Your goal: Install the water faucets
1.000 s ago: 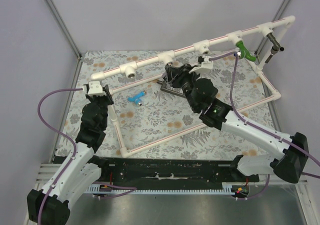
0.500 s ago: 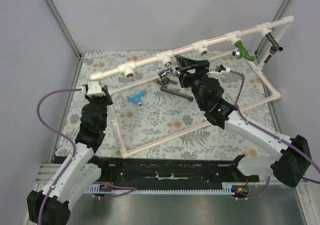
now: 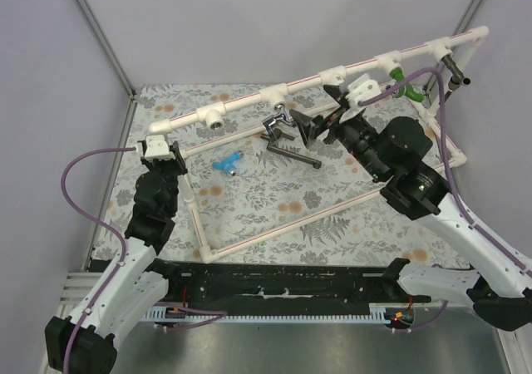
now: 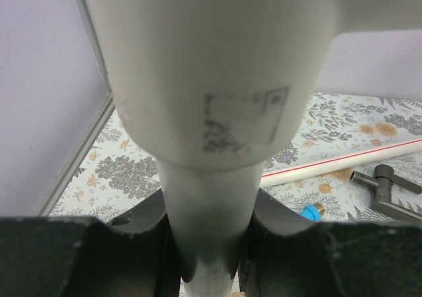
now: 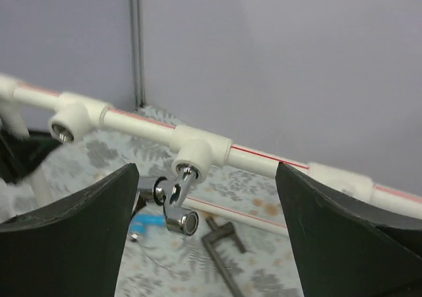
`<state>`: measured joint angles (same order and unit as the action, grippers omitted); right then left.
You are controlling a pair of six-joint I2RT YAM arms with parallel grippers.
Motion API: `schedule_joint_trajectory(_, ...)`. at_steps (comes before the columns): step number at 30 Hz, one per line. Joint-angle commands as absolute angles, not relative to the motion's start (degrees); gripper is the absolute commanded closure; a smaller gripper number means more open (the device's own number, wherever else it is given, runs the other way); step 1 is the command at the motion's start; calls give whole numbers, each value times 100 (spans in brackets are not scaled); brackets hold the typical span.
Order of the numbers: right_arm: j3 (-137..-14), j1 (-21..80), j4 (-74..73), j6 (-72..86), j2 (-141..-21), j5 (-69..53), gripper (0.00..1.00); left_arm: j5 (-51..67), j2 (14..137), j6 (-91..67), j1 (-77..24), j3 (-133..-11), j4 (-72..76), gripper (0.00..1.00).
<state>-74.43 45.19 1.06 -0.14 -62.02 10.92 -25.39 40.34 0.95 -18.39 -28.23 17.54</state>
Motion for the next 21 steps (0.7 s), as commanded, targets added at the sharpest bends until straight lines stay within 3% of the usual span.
schedule_joint_trajectory(1, -7796, 5000, -2028, -4809, -6231, 254, 6, -2452, 4034, -237, -1872, -2918, 2013, 98)
schedule_joint_trajectory(5, -7594, 5361, -2145, -6719, -6381, 869, 3, -2443, 4043, -246, -1872, -2918, 2021, 98)
schedule_joint_trajectory(13, -7286, 5660, -1047, -8418, -6837, 1326, 3, -2461, 4034, -229, -1872, -2927, 2013, 98)
schedule_joint_trajectory(17, -7251, 5660, -634, -8727, -7206, 1590, 6, -2470, 4025, -229, -1863, -2927, 2013, 98)
schedule_joint_trajectory(21, -7172, 5660, -55, -8737, -7593, 2047, 16, -2479, 4017, -228, -1872, -2927, 2013, 98)
